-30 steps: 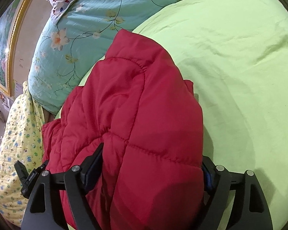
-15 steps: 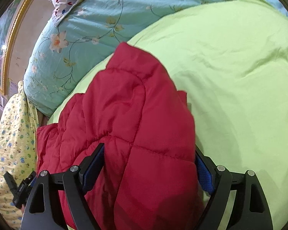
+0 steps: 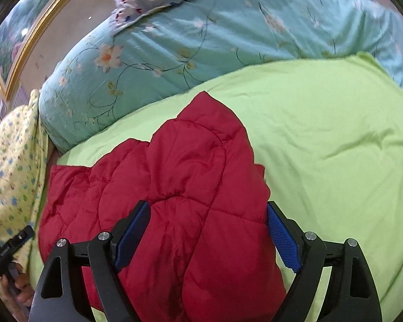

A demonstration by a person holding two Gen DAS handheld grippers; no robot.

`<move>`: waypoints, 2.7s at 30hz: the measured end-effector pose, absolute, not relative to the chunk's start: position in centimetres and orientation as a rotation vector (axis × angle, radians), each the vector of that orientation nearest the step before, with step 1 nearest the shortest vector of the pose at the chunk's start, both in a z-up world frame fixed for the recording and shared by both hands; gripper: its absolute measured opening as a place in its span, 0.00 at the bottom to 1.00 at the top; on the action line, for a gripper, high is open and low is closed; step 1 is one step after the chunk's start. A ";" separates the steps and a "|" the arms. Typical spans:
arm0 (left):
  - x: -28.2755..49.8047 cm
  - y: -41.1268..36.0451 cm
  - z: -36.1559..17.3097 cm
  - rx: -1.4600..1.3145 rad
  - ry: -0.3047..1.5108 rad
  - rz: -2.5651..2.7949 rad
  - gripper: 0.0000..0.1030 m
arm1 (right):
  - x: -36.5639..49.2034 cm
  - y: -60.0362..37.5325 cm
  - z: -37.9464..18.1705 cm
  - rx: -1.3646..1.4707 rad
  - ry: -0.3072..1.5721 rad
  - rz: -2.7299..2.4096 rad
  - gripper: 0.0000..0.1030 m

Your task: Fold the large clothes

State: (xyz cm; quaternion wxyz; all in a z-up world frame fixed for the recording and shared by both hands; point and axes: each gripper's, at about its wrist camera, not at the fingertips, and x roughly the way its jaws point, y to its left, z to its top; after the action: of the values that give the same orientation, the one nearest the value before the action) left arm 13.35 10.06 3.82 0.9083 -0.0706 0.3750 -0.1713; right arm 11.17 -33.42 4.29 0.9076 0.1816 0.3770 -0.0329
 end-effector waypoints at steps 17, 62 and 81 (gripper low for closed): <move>10.9 6.7 2.7 -0.081 0.793 -0.445 0.75 | 12.0 -26.0 6.2 0.223 0.764 0.157 0.85; 20.7 3.4 -2.3 -0.068 0.906 -0.298 0.78 | 22.7 -28.2 -3.3 0.221 0.936 0.039 0.89; 13.5 3.1 0.8 -0.066 0.883 -0.344 0.78 | 22.4 -28.1 -3.3 0.207 0.919 0.040 0.89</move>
State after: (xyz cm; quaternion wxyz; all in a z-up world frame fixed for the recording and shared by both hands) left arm 13.46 3.10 0.78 0.8894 -0.0319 0.4249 -0.1656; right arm 22.36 -28.06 -3.30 0.8910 0.0995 0.4425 0.0194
